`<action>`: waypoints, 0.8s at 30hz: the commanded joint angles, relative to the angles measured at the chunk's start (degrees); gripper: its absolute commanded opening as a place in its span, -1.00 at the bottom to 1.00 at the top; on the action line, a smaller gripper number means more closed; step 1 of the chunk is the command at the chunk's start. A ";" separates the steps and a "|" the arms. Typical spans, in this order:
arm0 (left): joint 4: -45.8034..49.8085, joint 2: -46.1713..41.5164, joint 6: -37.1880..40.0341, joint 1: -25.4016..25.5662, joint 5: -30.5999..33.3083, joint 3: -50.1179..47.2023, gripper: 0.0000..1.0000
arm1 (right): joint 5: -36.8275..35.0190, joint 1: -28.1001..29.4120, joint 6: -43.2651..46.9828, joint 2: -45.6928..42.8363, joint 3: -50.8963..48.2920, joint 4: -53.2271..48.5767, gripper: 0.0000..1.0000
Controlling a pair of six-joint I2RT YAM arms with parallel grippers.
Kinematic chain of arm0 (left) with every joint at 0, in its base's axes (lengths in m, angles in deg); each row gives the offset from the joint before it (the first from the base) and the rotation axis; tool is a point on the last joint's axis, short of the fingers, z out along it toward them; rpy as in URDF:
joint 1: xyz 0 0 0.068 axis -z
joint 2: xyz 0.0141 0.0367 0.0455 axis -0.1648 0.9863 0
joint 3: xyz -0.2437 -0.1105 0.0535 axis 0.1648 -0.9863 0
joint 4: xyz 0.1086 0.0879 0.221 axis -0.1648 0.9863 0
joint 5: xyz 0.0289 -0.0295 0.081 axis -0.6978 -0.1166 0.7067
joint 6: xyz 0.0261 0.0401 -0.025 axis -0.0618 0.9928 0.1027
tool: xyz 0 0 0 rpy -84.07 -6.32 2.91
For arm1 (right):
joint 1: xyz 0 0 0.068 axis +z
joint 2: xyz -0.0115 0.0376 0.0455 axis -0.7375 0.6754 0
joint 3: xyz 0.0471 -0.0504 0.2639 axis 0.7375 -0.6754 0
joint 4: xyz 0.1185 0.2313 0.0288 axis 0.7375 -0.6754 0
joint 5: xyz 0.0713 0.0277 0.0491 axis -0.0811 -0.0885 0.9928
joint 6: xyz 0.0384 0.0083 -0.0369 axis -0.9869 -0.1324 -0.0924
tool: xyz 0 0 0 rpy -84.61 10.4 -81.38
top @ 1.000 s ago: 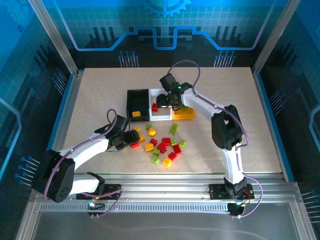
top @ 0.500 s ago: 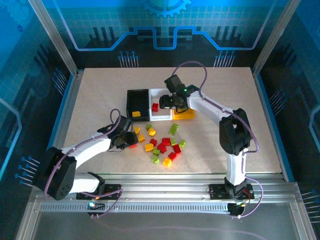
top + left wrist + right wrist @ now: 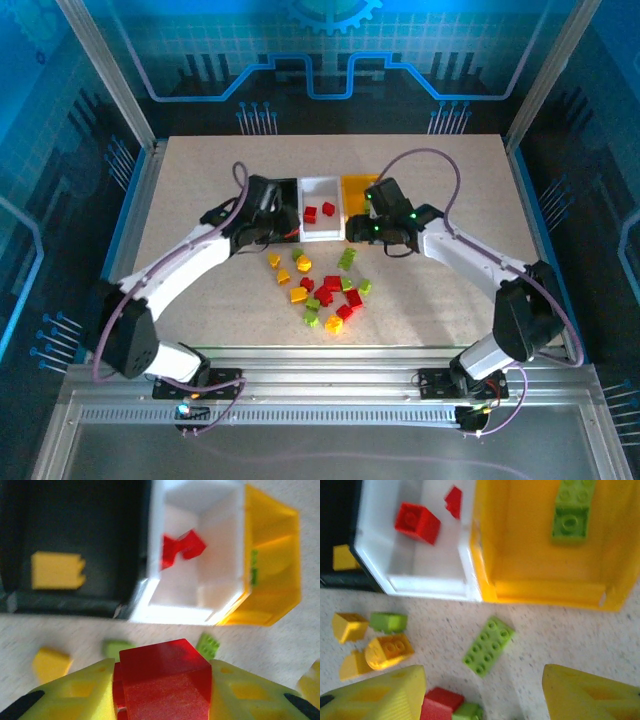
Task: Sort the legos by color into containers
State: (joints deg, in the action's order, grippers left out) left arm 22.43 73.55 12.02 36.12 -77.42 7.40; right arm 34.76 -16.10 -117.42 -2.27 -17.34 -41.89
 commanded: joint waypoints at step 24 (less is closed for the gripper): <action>8.76 33.88 5.78 2.64 7.39 36.06 0.36 | 0.09 -1.20 -2.93 -15.02 -12.40 0.12 0.38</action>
State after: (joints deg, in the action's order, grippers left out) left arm 29.47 109.46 17.22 38.43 -69.88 41.62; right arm 34.76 -16.58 -119.43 -16.15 -29.47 -41.89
